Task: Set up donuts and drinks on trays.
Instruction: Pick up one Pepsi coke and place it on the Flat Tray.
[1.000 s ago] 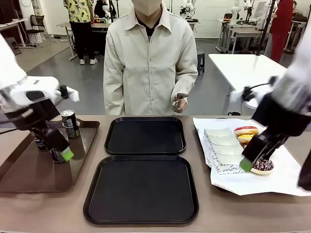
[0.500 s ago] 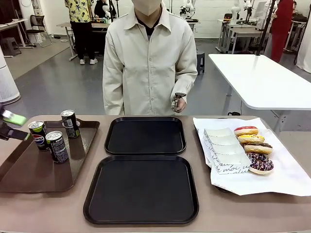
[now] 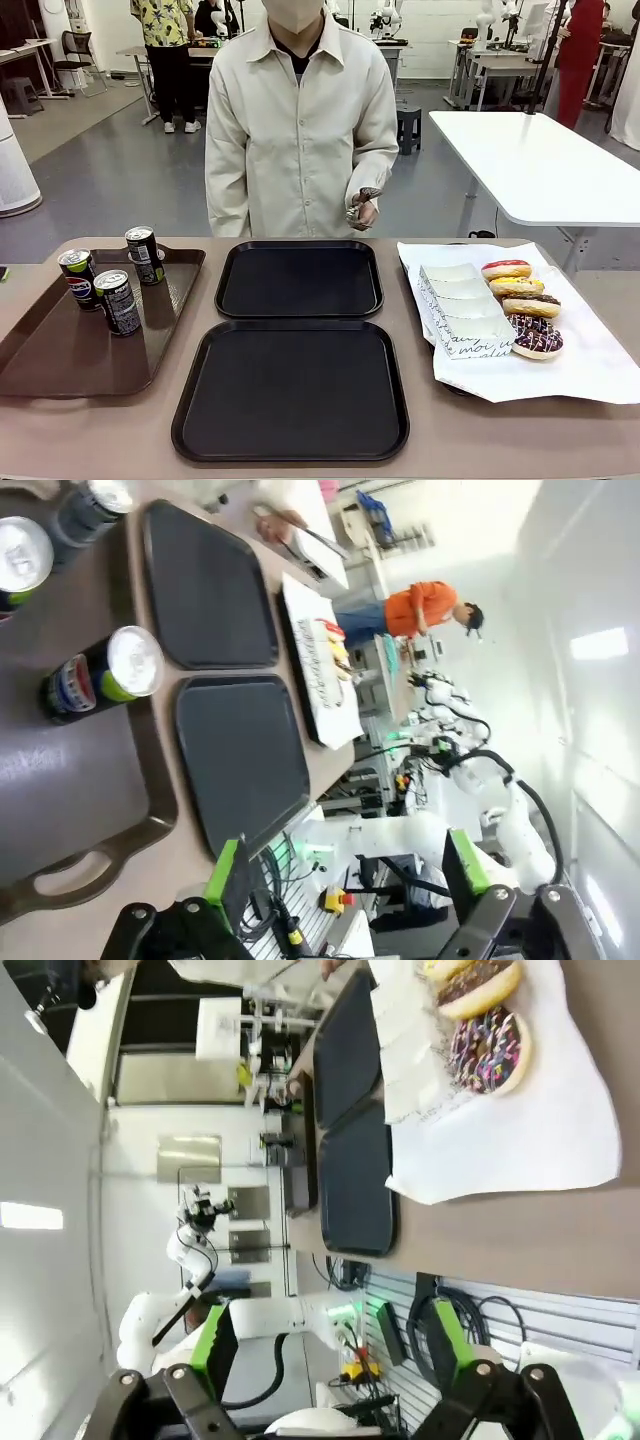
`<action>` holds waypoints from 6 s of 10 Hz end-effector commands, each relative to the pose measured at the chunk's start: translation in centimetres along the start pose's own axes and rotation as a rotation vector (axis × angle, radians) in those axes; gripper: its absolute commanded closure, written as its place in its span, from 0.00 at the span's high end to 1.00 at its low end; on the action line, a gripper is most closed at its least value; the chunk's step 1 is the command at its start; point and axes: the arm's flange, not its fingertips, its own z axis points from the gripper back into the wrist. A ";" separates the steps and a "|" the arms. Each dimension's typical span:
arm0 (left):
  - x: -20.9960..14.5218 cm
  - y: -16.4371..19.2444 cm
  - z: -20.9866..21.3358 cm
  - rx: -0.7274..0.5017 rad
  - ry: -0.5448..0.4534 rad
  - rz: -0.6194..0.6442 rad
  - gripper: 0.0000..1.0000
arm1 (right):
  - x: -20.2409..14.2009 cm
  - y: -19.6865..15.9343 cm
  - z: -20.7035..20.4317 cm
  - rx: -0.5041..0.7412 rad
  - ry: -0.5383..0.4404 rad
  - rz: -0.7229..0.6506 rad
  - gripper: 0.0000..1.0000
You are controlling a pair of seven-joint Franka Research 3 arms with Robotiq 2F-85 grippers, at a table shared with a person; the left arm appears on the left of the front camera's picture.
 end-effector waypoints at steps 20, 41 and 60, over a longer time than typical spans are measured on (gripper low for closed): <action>-0.4 0.5 1.2 0.078 -0.018 0.024 1.00 | -1.0 0.1 1.7 -0.047 -0.068 -0.015 1.00; 4.4 -14.4 -19.1 1.235 0.321 -0.227 1.00 | -1.0 0.1 1.7 -0.047 -0.068 -0.015 1.00; 9.4 -2.5 -23.3 1.284 0.227 -0.007 1.00 | -1.0 0.1 1.7 -0.047 -0.068 -0.015 1.00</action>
